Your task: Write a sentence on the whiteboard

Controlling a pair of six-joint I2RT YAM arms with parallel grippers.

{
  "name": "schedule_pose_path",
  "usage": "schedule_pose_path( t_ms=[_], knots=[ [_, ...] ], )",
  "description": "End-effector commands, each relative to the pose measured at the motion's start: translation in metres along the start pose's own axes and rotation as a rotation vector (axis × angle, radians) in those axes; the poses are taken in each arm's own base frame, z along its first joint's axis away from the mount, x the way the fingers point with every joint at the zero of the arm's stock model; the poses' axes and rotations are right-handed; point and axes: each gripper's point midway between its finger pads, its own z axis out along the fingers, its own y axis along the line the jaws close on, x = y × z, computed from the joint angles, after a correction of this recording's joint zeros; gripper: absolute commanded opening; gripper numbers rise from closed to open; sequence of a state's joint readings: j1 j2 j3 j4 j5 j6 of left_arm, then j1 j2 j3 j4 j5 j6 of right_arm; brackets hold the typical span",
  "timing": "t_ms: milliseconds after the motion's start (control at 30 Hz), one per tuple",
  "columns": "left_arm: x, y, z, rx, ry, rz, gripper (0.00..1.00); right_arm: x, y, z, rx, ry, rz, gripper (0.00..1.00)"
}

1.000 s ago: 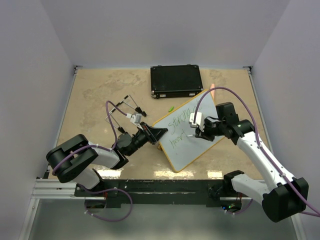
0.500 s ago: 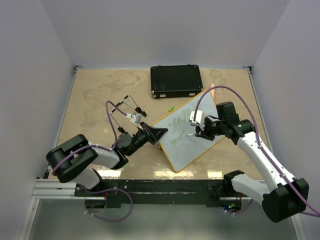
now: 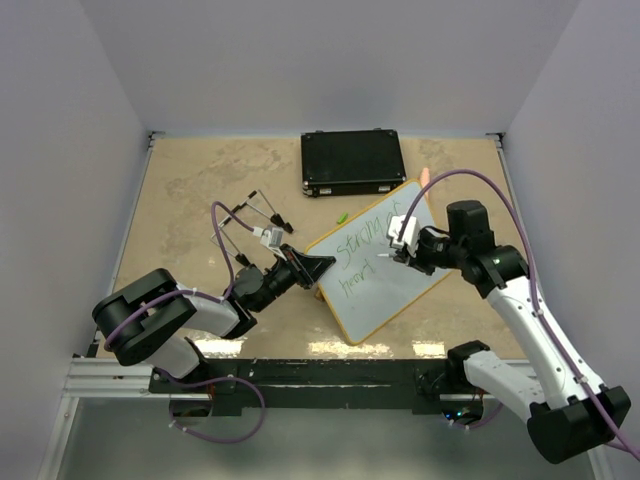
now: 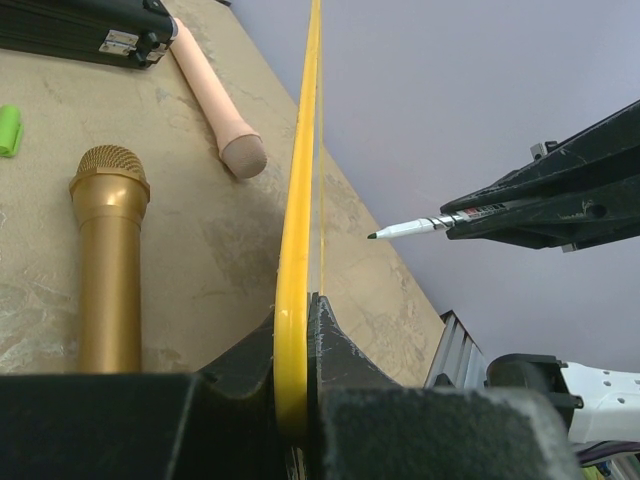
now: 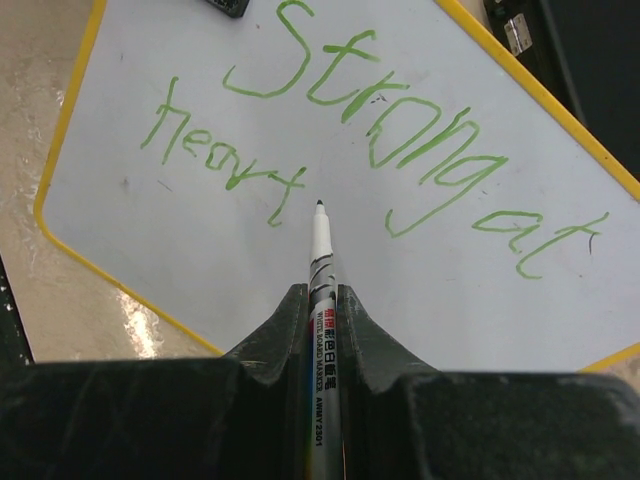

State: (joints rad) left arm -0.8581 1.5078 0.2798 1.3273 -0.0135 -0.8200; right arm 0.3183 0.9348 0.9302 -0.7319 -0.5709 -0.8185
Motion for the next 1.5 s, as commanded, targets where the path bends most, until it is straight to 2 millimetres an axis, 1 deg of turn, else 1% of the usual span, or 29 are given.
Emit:
schedule_pose_path(
  t_ms=[0, 300, 533, 667, 900, 967, 1100, 1200, 1300, 1467],
  knots=[
    [0.009, 0.009, -0.006, -0.007, 0.028, 0.099, 0.00, -0.010, -0.005, -0.006, 0.040, -0.044, -0.013, 0.00],
    [0.009, 0.009, -0.007, -0.007, 0.028, 0.100, 0.00, 0.011, 0.000, -0.003, 0.031, 0.008, -0.010, 0.00],
    [0.010, 0.011, -0.009, -0.012, 0.030, 0.102, 0.00, 0.014, 0.001, -0.005, 0.033, 0.016, -0.004, 0.00],
    [0.009, 0.009, -0.009, -0.007, 0.028, 0.102, 0.00, 0.014, -0.003, -0.009, 0.048, 0.016, -0.004, 0.00],
    [0.009, 0.010, -0.010, -0.011, 0.029, 0.105, 0.00, 0.031, -0.016, -0.019, 0.071, 0.047, 0.020, 0.00],
    [0.009, 0.009, -0.011, -0.008, 0.029, 0.107, 0.00, 0.033, -0.020, -0.022, 0.078, 0.045, 0.020, 0.00],
    [0.008, 0.009, -0.010, -0.009, 0.025, 0.105, 0.00, 0.033, -0.017, -0.021, 0.058, 0.036, 0.027, 0.00],
    [0.008, 0.010, -0.011, -0.010, 0.026, 0.105, 0.00, 0.031, -0.010, -0.018, 0.024, 0.017, 0.033, 0.00],
    [0.008, 0.010, -0.011, -0.012, 0.026, 0.105, 0.00, 0.026, -0.005, -0.016, -0.002, -0.020, 0.023, 0.00],
    [0.009, 0.011, -0.011, -0.013, 0.027, 0.102, 0.00, 0.022, -0.008, -0.013, 0.001, -0.049, 0.019, 0.00]
  ],
)
